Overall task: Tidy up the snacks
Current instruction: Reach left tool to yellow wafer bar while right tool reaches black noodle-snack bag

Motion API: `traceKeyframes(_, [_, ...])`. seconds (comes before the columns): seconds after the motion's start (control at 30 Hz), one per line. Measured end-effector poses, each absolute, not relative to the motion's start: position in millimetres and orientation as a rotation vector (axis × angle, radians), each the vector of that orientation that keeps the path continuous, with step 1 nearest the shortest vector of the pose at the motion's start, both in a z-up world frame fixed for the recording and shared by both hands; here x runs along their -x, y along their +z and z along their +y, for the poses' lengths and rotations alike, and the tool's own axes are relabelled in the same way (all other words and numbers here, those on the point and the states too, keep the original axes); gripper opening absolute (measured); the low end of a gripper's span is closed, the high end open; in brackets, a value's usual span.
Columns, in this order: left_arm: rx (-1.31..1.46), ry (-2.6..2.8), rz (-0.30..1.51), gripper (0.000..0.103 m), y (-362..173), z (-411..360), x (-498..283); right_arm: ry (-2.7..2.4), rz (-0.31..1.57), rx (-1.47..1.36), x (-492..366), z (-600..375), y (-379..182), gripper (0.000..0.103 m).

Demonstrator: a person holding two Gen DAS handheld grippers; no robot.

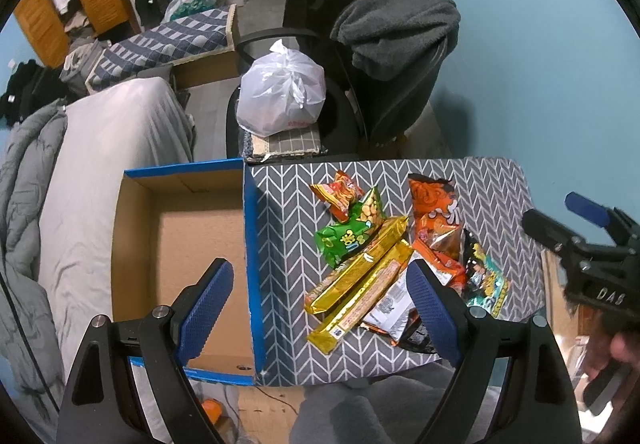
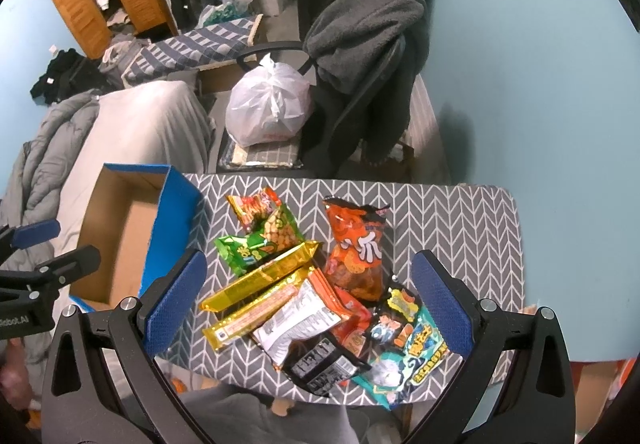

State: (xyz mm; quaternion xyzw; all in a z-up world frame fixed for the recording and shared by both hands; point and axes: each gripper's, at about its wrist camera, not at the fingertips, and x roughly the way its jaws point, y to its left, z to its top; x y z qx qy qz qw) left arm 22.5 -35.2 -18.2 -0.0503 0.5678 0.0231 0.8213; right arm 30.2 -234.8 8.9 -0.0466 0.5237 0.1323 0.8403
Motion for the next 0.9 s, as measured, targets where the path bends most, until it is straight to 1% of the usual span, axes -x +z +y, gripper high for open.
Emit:
traceKeyframes(0.23, [0.02,0.022,1.241,0.089,-42,-40,-39,0.259,1.15,0.081,-34,-256,-1,0.101])
traceKeyframes(0.5, [-0.074,-0.004,1.267,0.089,-77,-50,-54,0.215,1.225,0.039,-38,-290,-25,0.101])
traceKeyframes(0.73, [-0.074,-0.054,1.327,0.089,-114,-58,-60,0.18,1.293,0.026,-48,-322,-58,0.101])
traceKeyframes(0.9, [-0.101,-0.082,1.355,0.089,-137,-68,-61,0.155,1.358,0.015,-50,-337,-93,0.101])
